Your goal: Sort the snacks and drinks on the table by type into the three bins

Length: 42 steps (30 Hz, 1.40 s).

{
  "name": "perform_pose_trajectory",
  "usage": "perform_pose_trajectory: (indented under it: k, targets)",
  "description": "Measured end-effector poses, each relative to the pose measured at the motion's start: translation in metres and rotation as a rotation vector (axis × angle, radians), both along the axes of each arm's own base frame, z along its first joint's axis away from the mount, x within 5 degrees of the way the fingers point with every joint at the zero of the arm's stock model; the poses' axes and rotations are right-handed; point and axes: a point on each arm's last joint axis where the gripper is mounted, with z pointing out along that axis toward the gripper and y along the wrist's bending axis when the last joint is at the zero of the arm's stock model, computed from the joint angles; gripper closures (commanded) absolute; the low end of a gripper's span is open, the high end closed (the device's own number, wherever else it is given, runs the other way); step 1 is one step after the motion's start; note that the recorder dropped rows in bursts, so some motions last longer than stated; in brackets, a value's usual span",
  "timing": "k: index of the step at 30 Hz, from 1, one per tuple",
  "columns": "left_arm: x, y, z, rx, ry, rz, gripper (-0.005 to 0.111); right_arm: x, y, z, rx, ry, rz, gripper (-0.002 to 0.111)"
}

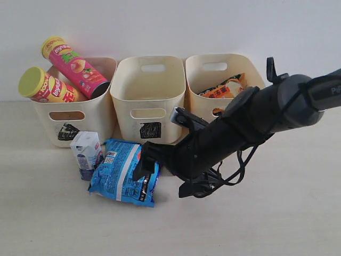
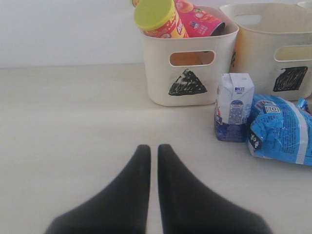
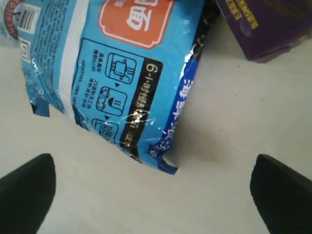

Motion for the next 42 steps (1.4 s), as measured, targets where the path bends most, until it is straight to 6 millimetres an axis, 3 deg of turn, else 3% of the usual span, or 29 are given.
perform_pose_trajectory:
  k: [5,17,26,28,30,32,34,35,42]
  targets:
    - [0.000,0.000,0.000,0.000,0.000,0.000,0.102,0.001,0.008,-0.014,0.038,0.018,-0.028,0.008]
    - [0.000,0.000,0.000,0.000,0.000,0.000,0.102,0.007,0.018,-0.022,0.132,0.009,-0.096,0.008]
    - [0.000,0.000,0.000,0.000,0.000,0.000,0.102,0.010,0.050,-0.023,0.107,-0.082,-0.084,0.009]
    - [0.000,0.000,0.000,0.000,0.000,0.000,0.102,0.013,0.055,-0.026,0.110,-0.082,-0.089,0.018]
    - [0.000,0.000,0.000,0.000,0.000,0.000,0.102,0.015,0.058,-0.029,0.116,-0.076,-0.096,0.036]
    - [0.000,0.000,0.000,0.000,0.000,0.000,0.102,0.017,0.059,-0.034,0.110,-0.073,-0.101,0.061]
    - [0.000,0.000,0.000,0.000,0.000,0.000,0.102,0.018,0.058,-0.040,0.092,-0.072,-0.110,0.097]
    - [0.000,0.000,0.000,0.000,0.000,0.000,0.102,0.018,0.057,-0.042,0.088,-0.069,-0.112,0.107]
    - [0.000,0.000,0.000,0.000,0.000,0.000,0.102,0.018,0.057,-0.040,0.074,-0.089,-0.103,0.108]
